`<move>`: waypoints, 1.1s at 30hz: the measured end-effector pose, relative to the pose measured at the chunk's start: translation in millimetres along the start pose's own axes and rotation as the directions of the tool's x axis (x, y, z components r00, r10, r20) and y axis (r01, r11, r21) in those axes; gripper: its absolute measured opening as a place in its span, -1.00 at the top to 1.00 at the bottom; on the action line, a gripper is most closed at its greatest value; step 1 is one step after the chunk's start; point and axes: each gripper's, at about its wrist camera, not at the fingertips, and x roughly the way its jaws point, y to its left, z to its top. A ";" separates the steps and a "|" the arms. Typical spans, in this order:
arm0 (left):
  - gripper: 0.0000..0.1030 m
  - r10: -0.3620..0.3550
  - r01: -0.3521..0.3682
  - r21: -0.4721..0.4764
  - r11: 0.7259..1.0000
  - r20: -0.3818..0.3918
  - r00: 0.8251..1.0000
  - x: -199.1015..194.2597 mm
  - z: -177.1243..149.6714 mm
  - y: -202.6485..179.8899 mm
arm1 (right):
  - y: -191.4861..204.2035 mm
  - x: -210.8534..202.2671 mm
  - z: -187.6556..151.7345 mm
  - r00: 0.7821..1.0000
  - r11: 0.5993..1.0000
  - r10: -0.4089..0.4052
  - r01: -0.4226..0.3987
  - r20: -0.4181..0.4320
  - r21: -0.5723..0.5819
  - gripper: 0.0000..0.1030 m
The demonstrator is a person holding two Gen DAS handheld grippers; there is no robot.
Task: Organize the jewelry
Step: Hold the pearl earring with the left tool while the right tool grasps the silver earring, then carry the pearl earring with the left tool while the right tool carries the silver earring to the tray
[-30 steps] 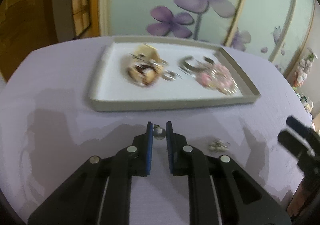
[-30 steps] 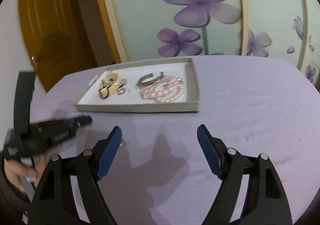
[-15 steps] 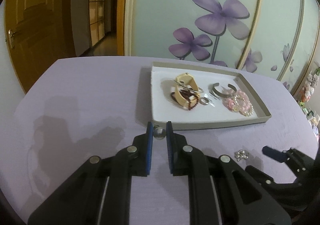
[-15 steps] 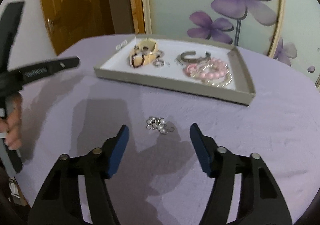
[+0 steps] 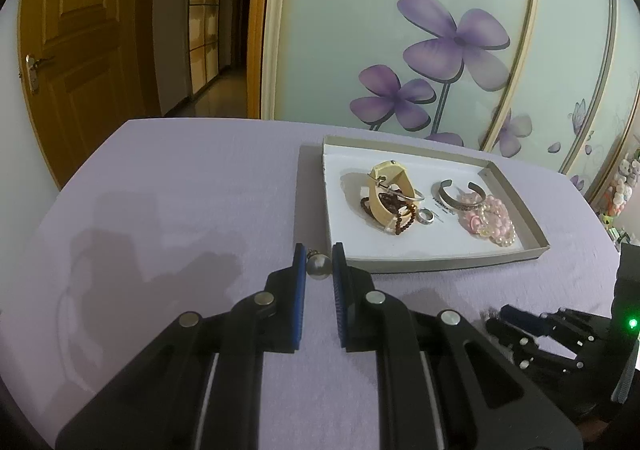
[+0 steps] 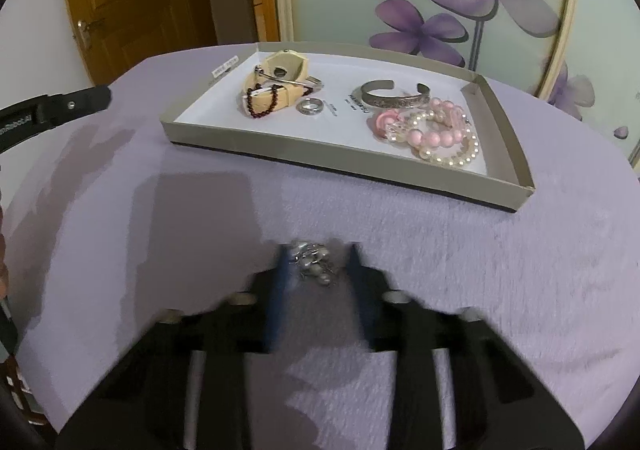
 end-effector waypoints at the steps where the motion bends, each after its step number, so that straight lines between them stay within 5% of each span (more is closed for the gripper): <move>1: 0.74 -0.001 0.001 0.001 1.000 -0.002 1.000 0.1 0.0 -0.3 | 0.5 -0.9 -1.1 1.000 1.000 -0.004 0.004 0.000 -0.003 0.85; 9: 0.74 -0.007 0.007 0.012 1.000 -0.005 1.000 -2.3 -2.3 -5.0 | -7.7 -29.5 -4.8 0.996 1.000 -0.021 0.020 0.088 0.009 0.86; 20: 0.74 -0.016 0.016 0.036 0.999 0.001 1.000 -8.0 -1.8 -16.3 | -34.3 -100.6 15.9 0.955 0.997 -0.066 0.048 0.290 0.066 0.86; 33: 0.74 -0.029 0.028 0.066 0.997 0.003 1.000 -6.4 2.4 -32.7 | -41.4 -117.4 21.7 0.934 0.995 -0.083 0.059 0.347 0.079 0.86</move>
